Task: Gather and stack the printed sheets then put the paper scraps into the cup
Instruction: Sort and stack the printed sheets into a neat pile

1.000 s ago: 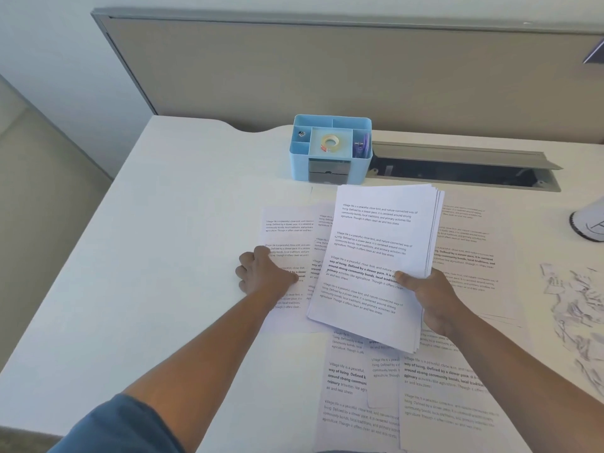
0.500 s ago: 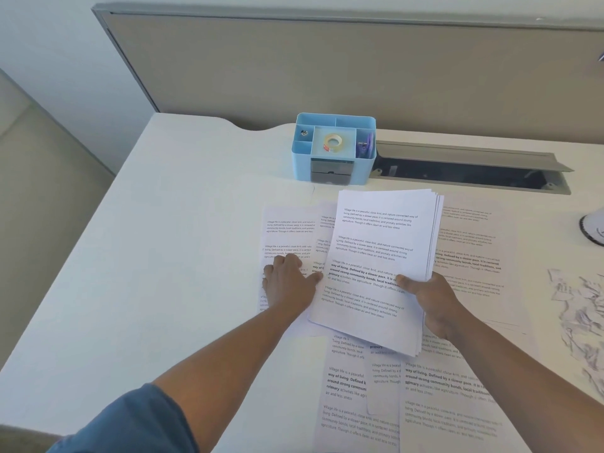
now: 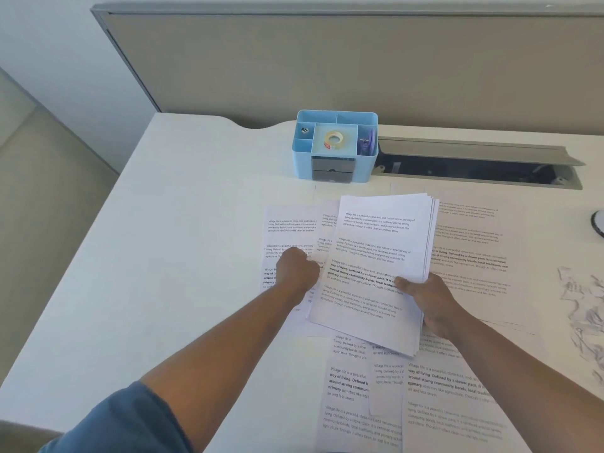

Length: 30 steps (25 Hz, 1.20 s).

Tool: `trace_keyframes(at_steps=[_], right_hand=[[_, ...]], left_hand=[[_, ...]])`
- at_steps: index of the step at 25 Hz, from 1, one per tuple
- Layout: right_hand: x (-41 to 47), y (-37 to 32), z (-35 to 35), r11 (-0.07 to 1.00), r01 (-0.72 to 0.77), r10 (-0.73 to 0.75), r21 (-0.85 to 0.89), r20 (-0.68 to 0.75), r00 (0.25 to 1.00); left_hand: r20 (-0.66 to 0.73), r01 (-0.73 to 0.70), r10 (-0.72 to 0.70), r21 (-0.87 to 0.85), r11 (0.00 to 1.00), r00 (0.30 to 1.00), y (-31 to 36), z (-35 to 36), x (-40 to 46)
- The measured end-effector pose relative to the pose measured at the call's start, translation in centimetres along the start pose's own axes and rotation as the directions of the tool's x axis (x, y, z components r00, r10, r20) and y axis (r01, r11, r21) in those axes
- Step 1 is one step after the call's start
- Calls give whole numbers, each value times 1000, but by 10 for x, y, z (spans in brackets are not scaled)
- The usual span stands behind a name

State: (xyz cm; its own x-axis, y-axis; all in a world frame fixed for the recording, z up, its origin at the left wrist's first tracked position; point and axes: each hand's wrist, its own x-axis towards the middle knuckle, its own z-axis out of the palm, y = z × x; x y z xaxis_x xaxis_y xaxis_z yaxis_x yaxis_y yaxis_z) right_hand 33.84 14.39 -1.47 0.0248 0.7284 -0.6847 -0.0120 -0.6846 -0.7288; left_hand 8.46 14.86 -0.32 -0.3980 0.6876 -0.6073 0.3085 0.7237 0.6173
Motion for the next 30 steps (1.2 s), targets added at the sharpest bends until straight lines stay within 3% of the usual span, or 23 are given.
trace_keyframes(at_steps=[6, 10, 13, 15, 20, 30], right_hand=[[3, 0, -2, 1000, -21, 21, -15, 11, 1000], [3, 1, -6, 999, -50, 50, 17, 26, 998], [4, 1, -8, 997, -64, 62, 41, 36, 997], [4, 0, -7, 997, -60, 59, 37, 44, 997], [6, -4, 5, 1000, 1, -1, 1, 58, 998], [12, -5, 19, 995, 31, -23, -90, 81, 996]], left_hand=[[100, 36, -26, -97, 995, 995, 1, -1, 11], [-71, -56, 57, 21, 998, 996, -8, -1, 6], [-253, -55, 101, 181, 982, 962, -18, -15, 4], [-296, -68, 139, 237, 969, 945, -28, -26, 5], [-297, -115, 172, 197, 974, 939, -45, -45, 9], [-217, -7, 19, 58, 998, 976, -35, -57, 20]])
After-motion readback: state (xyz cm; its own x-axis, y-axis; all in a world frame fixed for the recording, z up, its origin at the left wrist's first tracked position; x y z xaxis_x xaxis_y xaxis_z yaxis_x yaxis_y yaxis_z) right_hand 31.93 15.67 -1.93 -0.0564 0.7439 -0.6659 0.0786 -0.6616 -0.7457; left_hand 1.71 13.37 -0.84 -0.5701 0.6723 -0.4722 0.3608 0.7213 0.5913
